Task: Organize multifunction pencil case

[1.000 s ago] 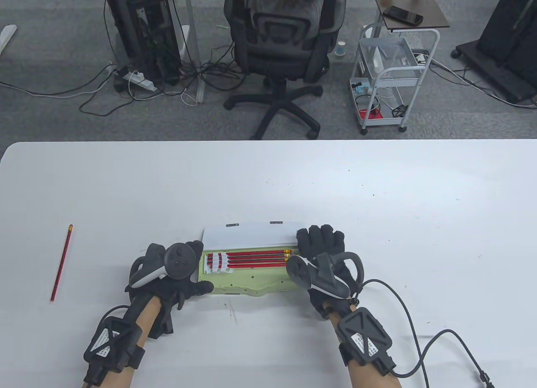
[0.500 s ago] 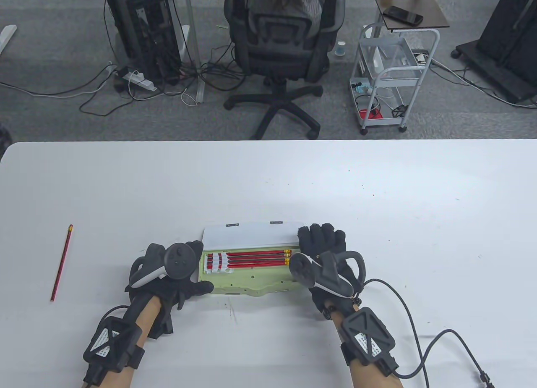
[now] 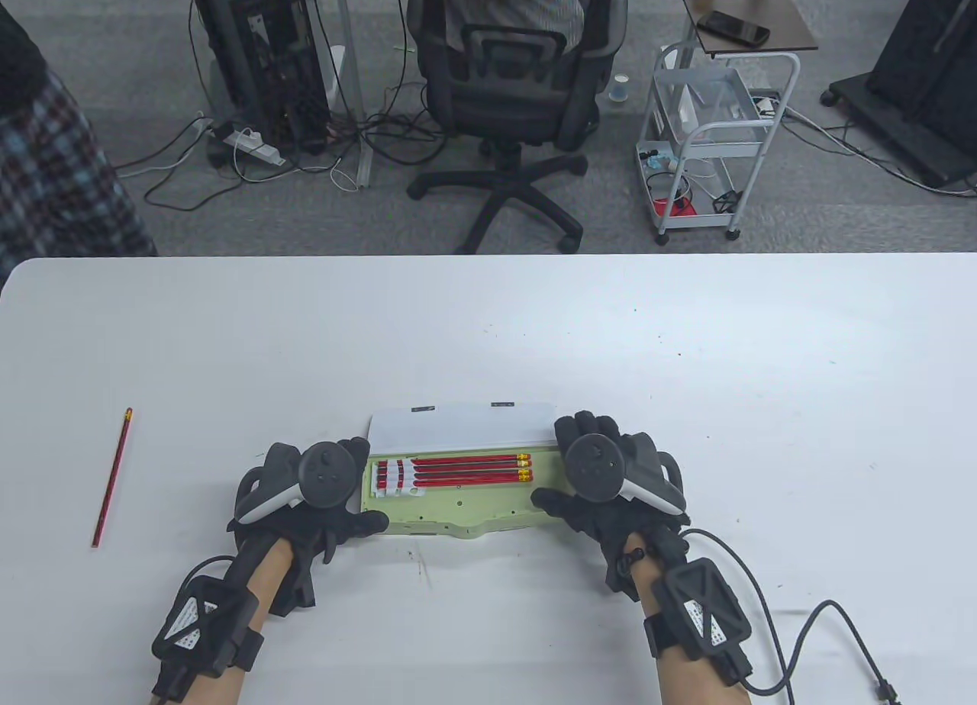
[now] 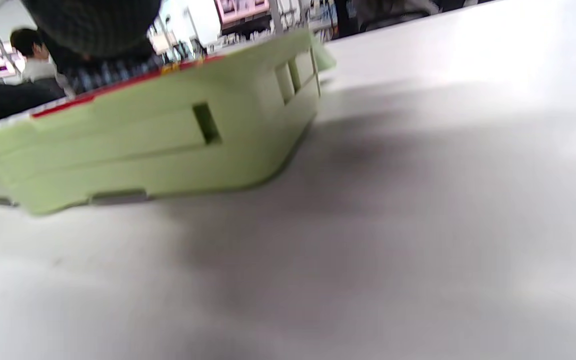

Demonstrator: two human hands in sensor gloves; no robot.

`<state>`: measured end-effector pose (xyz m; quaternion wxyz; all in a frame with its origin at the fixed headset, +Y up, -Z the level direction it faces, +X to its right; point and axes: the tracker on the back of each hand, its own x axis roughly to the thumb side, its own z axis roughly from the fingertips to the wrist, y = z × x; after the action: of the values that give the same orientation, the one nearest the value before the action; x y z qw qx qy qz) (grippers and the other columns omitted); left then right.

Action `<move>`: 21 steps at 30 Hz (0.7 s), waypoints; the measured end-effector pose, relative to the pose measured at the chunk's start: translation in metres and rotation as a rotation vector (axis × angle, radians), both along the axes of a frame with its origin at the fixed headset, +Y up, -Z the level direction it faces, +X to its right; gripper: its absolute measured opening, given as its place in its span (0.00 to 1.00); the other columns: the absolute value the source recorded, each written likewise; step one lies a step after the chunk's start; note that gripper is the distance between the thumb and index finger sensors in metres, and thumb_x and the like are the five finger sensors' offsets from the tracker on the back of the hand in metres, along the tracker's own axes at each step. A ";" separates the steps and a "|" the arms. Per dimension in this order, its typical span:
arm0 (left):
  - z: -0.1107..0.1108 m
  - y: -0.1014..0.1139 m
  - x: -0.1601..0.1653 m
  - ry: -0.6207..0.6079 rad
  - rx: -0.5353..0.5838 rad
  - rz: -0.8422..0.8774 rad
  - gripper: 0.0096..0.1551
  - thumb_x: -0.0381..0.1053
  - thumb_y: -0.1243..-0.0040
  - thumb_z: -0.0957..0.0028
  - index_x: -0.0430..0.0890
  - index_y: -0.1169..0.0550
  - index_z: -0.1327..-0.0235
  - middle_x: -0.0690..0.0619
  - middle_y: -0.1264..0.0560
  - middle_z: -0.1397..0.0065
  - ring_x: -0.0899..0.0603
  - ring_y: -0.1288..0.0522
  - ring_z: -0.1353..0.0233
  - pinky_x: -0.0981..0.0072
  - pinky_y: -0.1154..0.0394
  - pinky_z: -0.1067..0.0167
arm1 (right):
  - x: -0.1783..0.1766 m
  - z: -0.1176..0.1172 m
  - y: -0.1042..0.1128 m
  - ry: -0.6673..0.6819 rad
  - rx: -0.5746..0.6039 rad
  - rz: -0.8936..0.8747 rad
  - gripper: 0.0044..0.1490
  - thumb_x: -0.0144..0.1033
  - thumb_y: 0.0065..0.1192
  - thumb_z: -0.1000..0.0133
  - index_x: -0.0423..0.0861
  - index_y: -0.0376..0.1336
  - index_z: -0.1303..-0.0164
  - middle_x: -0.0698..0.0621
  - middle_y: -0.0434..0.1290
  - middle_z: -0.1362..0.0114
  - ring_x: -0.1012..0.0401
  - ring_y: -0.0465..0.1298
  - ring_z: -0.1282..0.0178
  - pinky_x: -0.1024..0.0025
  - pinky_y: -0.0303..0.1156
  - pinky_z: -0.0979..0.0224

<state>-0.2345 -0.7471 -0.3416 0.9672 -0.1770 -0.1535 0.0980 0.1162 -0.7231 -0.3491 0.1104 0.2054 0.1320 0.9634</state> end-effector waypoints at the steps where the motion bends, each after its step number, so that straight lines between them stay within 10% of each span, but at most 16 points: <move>1: 0.000 0.000 0.000 0.000 0.000 0.001 0.66 0.73 0.45 0.66 0.43 0.52 0.19 0.38 0.45 0.13 0.27 0.41 0.17 0.24 0.42 0.29 | -0.001 0.000 -0.001 0.008 -0.010 0.014 0.69 0.62 0.49 0.48 0.28 0.31 0.16 0.23 0.33 0.18 0.25 0.40 0.19 0.26 0.44 0.24; 21: -0.001 0.009 -0.010 0.044 -0.017 0.012 0.64 0.73 0.46 0.62 0.44 0.52 0.18 0.37 0.47 0.12 0.26 0.43 0.16 0.24 0.43 0.29 | -0.006 0.000 -0.009 0.012 -0.076 0.054 0.69 0.62 0.50 0.47 0.27 0.30 0.17 0.23 0.35 0.18 0.25 0.42 0.19 0.27 0.45 0.24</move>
<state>-0.2450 -0.7378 -0.3429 0.9682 -0.1819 -0.1326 0.1090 0.1100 -0.7320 -0.3493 0.0912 0.2030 0.1748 0.9591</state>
